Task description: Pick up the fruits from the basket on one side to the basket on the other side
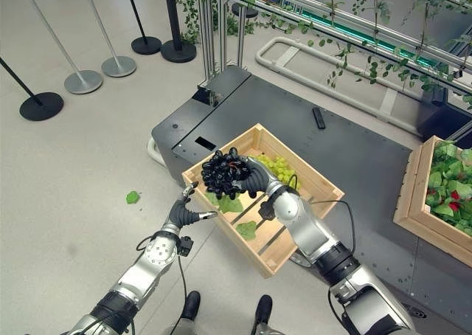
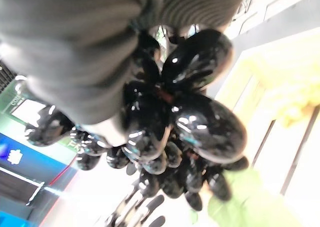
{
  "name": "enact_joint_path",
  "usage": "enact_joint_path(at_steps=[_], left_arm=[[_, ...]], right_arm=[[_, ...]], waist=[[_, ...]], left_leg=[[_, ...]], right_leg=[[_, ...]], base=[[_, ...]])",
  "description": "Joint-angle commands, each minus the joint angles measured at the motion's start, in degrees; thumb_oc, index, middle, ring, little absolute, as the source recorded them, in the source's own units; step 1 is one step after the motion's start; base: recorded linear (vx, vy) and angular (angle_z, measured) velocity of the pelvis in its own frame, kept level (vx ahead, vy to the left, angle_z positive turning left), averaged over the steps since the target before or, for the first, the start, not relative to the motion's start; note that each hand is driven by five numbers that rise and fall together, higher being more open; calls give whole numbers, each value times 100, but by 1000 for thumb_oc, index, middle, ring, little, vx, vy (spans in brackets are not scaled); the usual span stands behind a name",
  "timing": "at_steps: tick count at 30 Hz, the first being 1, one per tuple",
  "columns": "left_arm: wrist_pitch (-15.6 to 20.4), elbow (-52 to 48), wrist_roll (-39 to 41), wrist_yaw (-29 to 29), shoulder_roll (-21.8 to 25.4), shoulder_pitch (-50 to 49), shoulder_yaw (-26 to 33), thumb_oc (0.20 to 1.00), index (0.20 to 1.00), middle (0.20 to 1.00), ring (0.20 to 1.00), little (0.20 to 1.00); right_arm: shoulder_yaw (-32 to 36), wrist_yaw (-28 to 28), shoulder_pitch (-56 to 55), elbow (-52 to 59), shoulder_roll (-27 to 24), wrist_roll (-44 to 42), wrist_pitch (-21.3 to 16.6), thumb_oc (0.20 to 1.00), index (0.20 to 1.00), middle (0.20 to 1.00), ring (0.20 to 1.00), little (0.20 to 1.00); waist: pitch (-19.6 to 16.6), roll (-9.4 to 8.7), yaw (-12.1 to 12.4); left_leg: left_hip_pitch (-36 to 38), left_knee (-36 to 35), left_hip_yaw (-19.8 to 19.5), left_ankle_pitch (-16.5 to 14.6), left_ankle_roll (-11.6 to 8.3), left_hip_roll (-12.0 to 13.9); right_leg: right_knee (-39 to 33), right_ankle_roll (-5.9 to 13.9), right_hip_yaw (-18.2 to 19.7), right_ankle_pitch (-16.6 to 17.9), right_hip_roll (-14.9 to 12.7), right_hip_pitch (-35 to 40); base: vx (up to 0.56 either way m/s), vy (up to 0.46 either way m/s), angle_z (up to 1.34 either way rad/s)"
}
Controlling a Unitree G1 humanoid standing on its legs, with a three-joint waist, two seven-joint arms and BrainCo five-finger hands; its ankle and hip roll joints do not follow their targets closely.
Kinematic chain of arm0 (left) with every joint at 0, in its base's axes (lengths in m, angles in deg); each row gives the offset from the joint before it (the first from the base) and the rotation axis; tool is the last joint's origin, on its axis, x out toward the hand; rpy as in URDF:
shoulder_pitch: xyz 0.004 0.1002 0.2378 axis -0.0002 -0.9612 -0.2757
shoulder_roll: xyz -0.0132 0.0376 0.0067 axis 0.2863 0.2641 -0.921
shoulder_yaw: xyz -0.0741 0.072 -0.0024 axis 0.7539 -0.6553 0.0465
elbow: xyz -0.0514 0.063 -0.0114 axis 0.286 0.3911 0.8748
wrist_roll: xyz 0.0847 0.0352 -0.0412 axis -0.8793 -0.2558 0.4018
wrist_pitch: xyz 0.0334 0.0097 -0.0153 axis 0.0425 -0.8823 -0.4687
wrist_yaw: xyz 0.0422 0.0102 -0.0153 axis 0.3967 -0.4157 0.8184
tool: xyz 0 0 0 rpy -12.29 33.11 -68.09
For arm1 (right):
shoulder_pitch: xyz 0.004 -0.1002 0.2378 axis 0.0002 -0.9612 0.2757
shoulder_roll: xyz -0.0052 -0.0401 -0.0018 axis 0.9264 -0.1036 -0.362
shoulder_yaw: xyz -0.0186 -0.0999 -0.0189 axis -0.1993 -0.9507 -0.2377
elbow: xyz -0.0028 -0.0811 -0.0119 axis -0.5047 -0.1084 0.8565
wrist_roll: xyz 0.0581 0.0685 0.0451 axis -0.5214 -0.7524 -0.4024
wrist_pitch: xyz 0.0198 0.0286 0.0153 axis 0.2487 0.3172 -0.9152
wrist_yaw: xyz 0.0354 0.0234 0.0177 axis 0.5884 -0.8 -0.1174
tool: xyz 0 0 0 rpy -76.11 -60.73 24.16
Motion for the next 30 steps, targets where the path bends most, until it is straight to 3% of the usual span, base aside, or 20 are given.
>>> enact_joint_path(at_steps=[1,22,30], left_arm=[[288,-8,-28,258,18,370,-103,1000,1000,1000,1000,1000],[358,-258,-138,666,4,574,70,1000,1000,1000,1000,1000],[498,-276,289,774,-139,820,83,1000,1000,1000,1000,1000]], right_arm=[[30,179,254,807,192,-371,-460,200,200,200,200,200],[-113,208,239,1138,313,-591,-521,200,200,200,200,200],[-176,417,236,1015,511,-850,-532,200,200,200,200,200]], waist=[[-298,-190,-63],[-306,-179,-102],[-309,-171,-137]], left_leg=[[-313,383,-87,-536,46,-141],[-289,395,-74,-588,84,-178],[-280,400,-45,-604,103,-193]], right_leg=[[894,576,-41,-1476,-542,278],[1002,591,-62,-1521,-612,273],[1023,595,-54,-1520,-632,272]], base=[[0,0,0],[0,0,0],[0,0,0]])
